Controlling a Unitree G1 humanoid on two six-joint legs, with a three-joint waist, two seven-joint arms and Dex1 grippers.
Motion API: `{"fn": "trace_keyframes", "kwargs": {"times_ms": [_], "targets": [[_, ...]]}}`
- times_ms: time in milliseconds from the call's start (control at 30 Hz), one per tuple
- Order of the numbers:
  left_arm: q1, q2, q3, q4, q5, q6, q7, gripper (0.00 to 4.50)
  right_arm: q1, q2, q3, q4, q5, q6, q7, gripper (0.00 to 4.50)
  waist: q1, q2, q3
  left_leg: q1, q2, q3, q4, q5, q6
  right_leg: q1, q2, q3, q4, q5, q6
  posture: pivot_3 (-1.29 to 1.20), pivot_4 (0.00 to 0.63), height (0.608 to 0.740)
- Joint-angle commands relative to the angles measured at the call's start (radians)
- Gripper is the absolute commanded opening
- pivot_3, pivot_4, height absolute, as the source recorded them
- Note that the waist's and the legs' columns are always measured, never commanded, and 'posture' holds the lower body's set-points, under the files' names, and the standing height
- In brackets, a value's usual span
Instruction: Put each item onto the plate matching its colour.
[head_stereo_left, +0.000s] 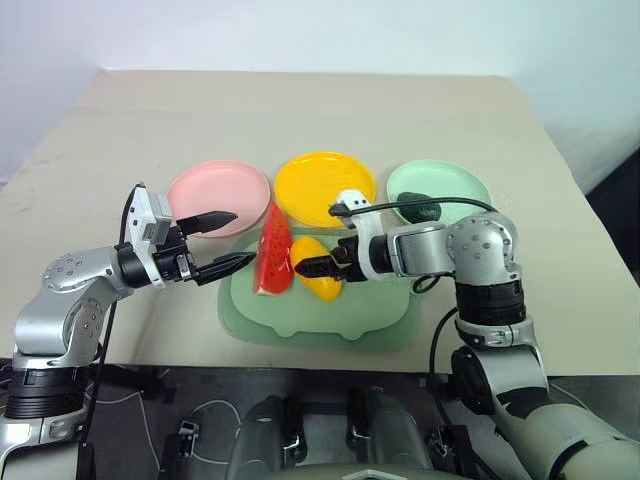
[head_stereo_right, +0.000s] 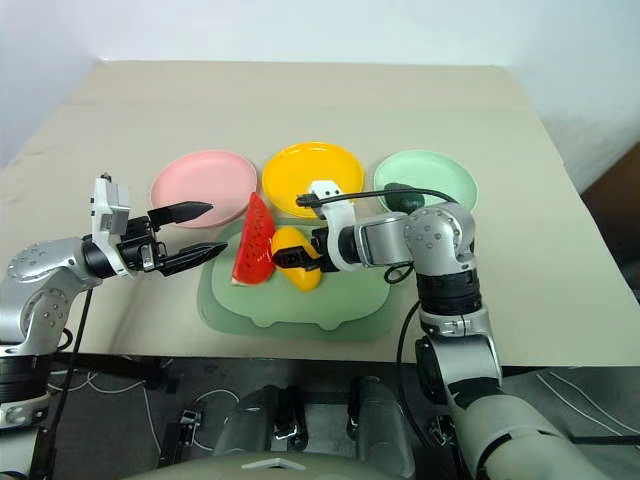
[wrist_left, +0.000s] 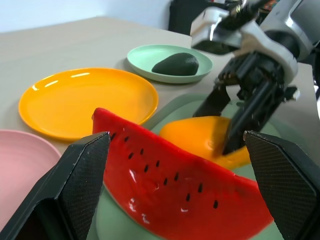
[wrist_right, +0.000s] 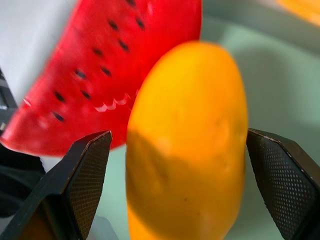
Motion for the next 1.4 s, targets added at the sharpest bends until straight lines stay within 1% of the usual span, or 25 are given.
{"fn": "trace_keyframes", "kwargs": {"times_ms": [33,100,200,267,300,467,533,633,733,800,867,1033,1100,1200,1267,1400], "targets": [[-0.002,0.009,0.019,-0.031,-0.012,-0.006,0.007,4.5,-0.026,-0.034,0.055,-0.043,0.016,0.007,0.001,4.46,-0.001,0.0,0.0,0.0,0.0,0.0,0.0,0.0,0.0,0.0,0.0,0.0,0.0,0.0,0.0,0.0,0.15,0.696],[-0.001,0.01,0.019,-0.038,-0.013,-0.001,0.013,4.5,-0.024,-0.052,0.087,-0.076,-0.013,0.007,0.012,4.46,0.0,0.0,0.0,0.0,0.0,0.0,0.0,0.0,0.0,0.0,0.0,0.0,0.0,0.0,0.0,0.0,0.15,0.696],[-0.002,0.011,0.021,-0.049,-0.016,0.007,0.024,4.5,-0.022,-0.06,0.095,-0.126,-0.054,0.0,0.044,3.92,0.0,0.0,0.0,0.0,0.0,0.0,0.0,0.0,0.0,0.0,0.0,0.0,0.0,0.0,0.0,0.0,0.15,0.696],[-0.001,0.012,0.021,-0.052,-0.017,0.009,0.029,4.5,-0.024,-0.074,0.103,-0.155,-0.078,-0.015,0.074,3.22,0.0,0.0,0.0,0.0,0.0,0.0,0.0,0.0,0.0,0.0,0.0,0.0,0.0,0.0,0.0,0.0,0.15,0.696],[-0.001,0.011,0.022,-0.055,-0.018,0.011,0.033,4.5,-0.03,-0.088,0.098,-0.175,-0.078,-0.028,0.101,3.12,0.0,0.0,0.0,0.0,0.0,0.0,0.0,0.0,0.0,0.0,0.0,0.0,0.0,0.0,0.0,0.0,0.15,0.696],[0.01,0.013,0.035,-0.069,-0.022,0.018,0.047,4.5,-0.081,-0.152,0.061,-0.226,-0.097,-0.126,0.234,3.11,0.001,0.0,0.0,0.0,0.0,0.0,0.0,0.0,0.0,0.0,0.0,0.0,0.0,0.0,0.0,0.0,0.15,0.696],[0.021,0.012,0.046,-0.077,-0.025,0.018,0.056,4.5,-0.113,-0.187,0.07,-0.186,-0.141,-0.194,0.288,3.11,0.0,0.0,0.0,0.001,0.0,0.0,0.0,0.0,0.0,0.0,0.0,0.0,0.0,0.0,0.0,0.0,0.15,0.696],[0.048,0.011,0.061,-0.103,-0.032,0.022,0.073,4.5,-0.169,-0.22,0.126,-0.058,-0.251,-0.345,0.385,3.11,-0.001,0.0,0.0,0.0,0.0,0.0,0.0,0.0,0.0,0.0,0.0,0.0,0.0,0.0,0.0,0.0,0.15,0.696],[0.073,0.014,0.071,-0.127,-0.039,0.027,0.088,4.5,-0.239,-0.189,0.194,0.163,-0.387,-0.514,0.465,3.11,-0.003,0.0,0.0,0.001,0.0,0.001,0.0,0.0,0.0,0.0,0.0,0.0,0.0,0.0,0.0,0.0,0.15,0.696],[0.083,0.012,0.076,-0.145,-0.042,0.03,0.104,4.5,-0.288,-0.165,0.265,0.312,-0.505,-0.644,0.501,3.11,-0.002,0.0,0.0,0.001,0.0,0.001,0.0,0.0,0.0,0.0,0.0,0.0,0.001,0.0,0.0,0.0,0.15,0.696],[0.092,0.01,0.081,-0.161,-0.045,0.033,0.118,4.5,-0.33,-0.129,0.294,0.443,-0.579,-0.742,0.54,3.11,-0.003,0.0,0.0,0.001,0.0,0.002,0.0,0.0,0.0,0.0,0.0,0.0,0.001,0.0,0.0,0.0,0.15,0.696],[0.119,0.009,0.092,-0.189,-0.051,0.04,0.136,4.5,-0.443,-0.013,0.283,0.808,-0.711,-0.947,0.584,3.11,-0.004,0.0,0.0,0.0,0.0,0.003,0.0,0.001,0.0,-0.002,0.001,0.0,0.002,0.0,0.0,0.0,0.15,0.696],[0.126,0.011,0.098,-0.194,-0.056,0.042,0.14,4.5,-0.474,0.02,0.275,0.92,-0.755,-1.015,0.59,3.11,-0.003,0.0,0.0,0.0,0.0,0.003,0.0,0.001,-0.001,-0.002,0.001,0.0,0.003,0.0,0.0,0.0,0.15,0.696],[0.135,0.015,0.106,-0.198,-0.06,0.042,0.144,4.5,-0.503,0.048,0.253,1.019,-0.799,-1.075,0.601,3.11,-0.002,0.0,0.0,0.0,0.0,0.003,0.0,0.001,-0.001,-0.003,0.001,0.001,0.003,0.0,0.0,0.0,0.15,0.696],[0.154,0.019,0.121,-0.204,-0.064,0.039,0.142,4.5,-0.518,0.071,0.243,1.082,-0.832,-1.109,0.565,3.11,-0.004,0.0,0.0,0.0,0.0,0.003,0.0,0.001,-0.001,-0.003,0.0,0.001,0.003,0.0,0.0,0.0,0.15,0.696],[0.18,0.021,0.135,-0.21,-0.07,0.031,0.14,4.5,-0.54,0.105,0.197,1.138,-0.853,-1.141,0.559,3.11,-0.014,0.0,0.0,0.0,0.0,0.003,0.0,0.001,-0.001,-0.004,0.0,0.002,0.006,0.0,0.0,0.0,0.15,0.696]]}}
